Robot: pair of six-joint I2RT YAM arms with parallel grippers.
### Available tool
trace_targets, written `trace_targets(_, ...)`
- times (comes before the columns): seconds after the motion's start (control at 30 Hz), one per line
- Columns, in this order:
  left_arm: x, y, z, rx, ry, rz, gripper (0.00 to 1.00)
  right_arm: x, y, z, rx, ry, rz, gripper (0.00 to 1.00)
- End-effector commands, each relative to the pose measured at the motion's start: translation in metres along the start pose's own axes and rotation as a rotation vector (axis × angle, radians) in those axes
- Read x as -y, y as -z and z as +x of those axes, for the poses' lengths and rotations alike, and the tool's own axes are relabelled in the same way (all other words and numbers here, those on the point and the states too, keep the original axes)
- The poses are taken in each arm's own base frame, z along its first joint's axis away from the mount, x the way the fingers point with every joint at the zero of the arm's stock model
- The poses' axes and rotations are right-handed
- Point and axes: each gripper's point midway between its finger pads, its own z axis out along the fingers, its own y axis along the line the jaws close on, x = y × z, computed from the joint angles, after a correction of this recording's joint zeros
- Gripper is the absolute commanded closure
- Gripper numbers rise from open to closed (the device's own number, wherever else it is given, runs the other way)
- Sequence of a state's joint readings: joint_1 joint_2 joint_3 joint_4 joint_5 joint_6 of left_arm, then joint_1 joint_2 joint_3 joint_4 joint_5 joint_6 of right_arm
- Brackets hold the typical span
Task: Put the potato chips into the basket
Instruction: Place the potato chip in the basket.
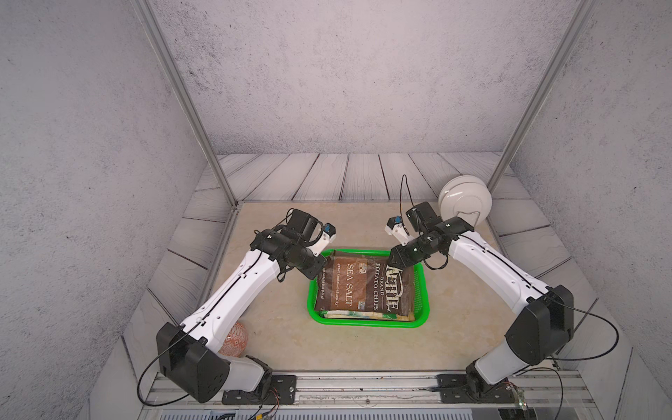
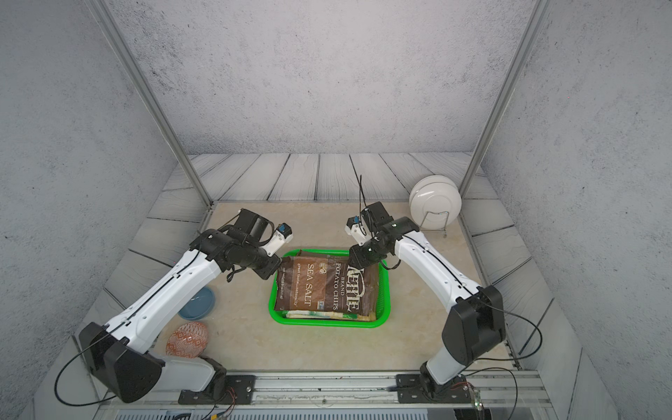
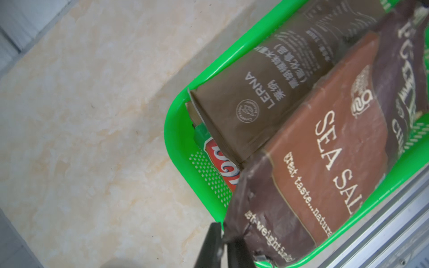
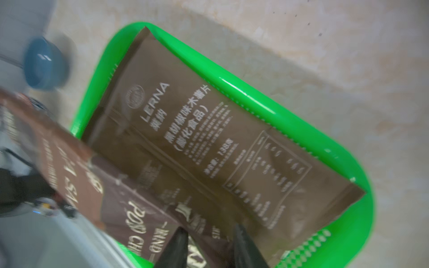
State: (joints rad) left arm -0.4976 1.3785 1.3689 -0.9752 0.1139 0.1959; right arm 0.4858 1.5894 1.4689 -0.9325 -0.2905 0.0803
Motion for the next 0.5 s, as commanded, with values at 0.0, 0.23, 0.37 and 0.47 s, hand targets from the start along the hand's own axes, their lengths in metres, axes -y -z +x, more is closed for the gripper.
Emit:
trace_targets(0.0, -0.022, 0.02, -0.012, 0.057, 0.037, -0.072, 0.53, 0.026, 0.015, -0.013, 0.037, -0.02, 0.156, 0.55)
trace_targets(0.23, -0.02, 0.035, -0.027, 0.112, 0.018, -0.048, 0.35, 0.024, 0.053, -0.03, 0.169, -0.036, 0.202, 0.55)
trace_targets(0.37, -0.005, 0.038, -0.026, 0.124, -0.006, 0.029, 0.34, -0.003, 0.067, -0.022, 0.223, -0.062, 0.069, 0.55)
trace_targets(0.47, -0.002, 0.041, -0.025, 0.131, -0.01, 0.047, 0.35, -0.031, 0.087, -0.017, 0.318, -0.082, -0.076, 0.55)
